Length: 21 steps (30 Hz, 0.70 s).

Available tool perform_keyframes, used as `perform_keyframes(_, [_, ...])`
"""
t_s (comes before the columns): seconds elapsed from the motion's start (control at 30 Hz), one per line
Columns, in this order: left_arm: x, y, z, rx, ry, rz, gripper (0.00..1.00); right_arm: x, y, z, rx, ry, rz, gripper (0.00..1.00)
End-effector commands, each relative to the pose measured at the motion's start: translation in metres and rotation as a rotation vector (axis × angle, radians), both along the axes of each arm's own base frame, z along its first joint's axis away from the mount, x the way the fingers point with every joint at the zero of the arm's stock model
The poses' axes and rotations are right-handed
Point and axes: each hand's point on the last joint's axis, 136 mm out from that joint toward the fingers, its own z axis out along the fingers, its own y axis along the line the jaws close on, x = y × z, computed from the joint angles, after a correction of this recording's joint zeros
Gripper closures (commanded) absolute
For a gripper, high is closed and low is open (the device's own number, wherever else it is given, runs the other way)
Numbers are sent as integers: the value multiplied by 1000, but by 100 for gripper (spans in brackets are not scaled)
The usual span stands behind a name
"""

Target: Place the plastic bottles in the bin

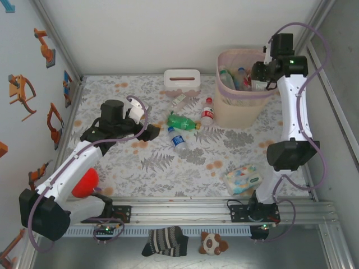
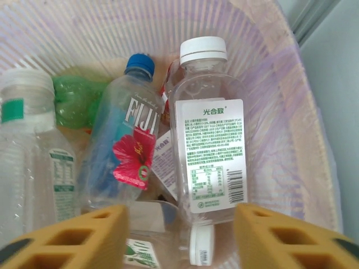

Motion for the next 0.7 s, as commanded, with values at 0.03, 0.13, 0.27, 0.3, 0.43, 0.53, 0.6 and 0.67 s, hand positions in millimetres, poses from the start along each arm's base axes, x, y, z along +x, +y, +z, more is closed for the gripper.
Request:
perform_keyframes(0.03, [-2,-2,15,-1,-39,-16,12,20,-6,-10,2,-25,-43,63])
perform_keyframes(0.13, [-3,-2,16,-2,-41,-18,12,35,-15,-27,-36,-12,-75,68])
perform_keyframes(0.27, [-5,-2,17,-2,-47,-20,12,53,-26,-46,-81,3,-109,70])
perform_keyframes(0.3, [-5,-3,18,-3,-49,-21,12,55,-28,-51,-87,9,-115,70])
perform_keyframes(0.43, [-6,-2,20,-2,-55,-22,12,62,-34,-83,-95,72,-128,73])
perform_keyframes(0.53, [-7,-2,21,3,-61,-22,12,62,-32,-113,-78,136,-119,73])
perform_keyframes(0.6, [-8,-1,21,6,-66,-20,12,59,-30,-127,-67,170,-115,74])
perform_keyframes(0.67, [-7,-1,21,10,-70,-18,12,56,-27,-135,-53,192,-109,75])
